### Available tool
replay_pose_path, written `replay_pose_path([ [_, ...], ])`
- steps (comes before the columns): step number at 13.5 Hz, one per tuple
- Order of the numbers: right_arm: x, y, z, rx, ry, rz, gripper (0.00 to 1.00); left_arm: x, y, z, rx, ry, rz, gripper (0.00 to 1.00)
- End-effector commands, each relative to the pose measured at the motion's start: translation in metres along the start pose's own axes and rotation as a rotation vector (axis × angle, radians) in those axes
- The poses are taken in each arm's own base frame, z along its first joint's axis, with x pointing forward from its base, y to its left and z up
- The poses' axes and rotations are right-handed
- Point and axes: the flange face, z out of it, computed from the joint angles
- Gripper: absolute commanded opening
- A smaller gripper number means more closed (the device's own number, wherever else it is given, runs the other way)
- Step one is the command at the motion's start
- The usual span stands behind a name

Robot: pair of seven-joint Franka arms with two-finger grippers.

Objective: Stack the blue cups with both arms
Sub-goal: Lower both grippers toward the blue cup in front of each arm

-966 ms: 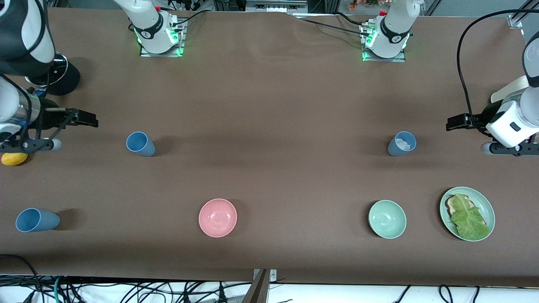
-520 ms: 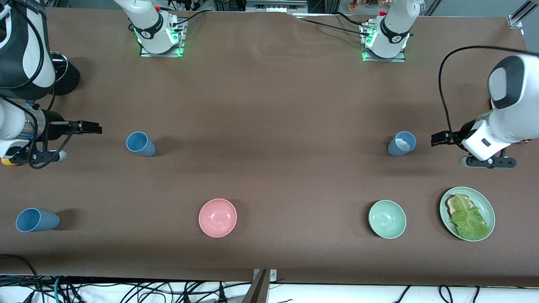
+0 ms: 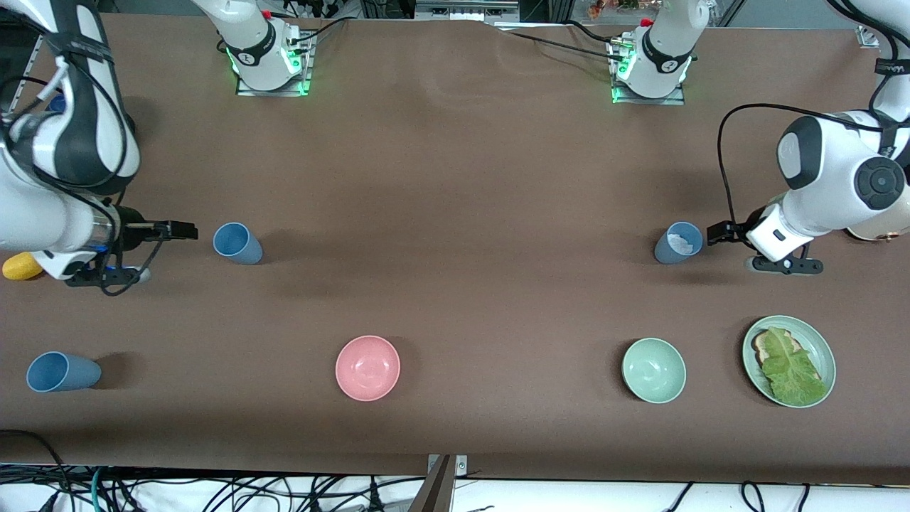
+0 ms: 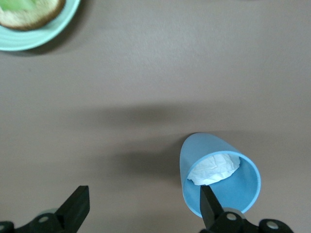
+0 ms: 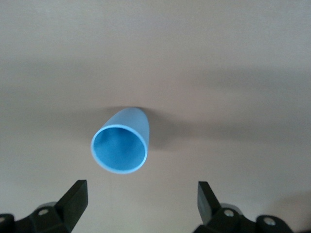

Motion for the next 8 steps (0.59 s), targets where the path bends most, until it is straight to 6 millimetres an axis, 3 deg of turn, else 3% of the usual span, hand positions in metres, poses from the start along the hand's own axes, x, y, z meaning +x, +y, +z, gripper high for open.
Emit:
replay_pose_path([
  [1,-0.010,0.002,0.042,-0.014,0.047,-0.018,1.00,-0.019,0.004,0.010,0.015,0.015,0.027,1.00],
  [5,-0.024,0.003,0.084,-0.016,0.052,-0.015,1.00,-0.019,0.008,0.028,0.009,-0.017,0.035,1.00],
  [8,-0.027,0.002,0.097,-0.016,0.056,-0.016,1.00,-0.018,0.011,0.041,-0.003,-0.040,0.035,0.98],
])
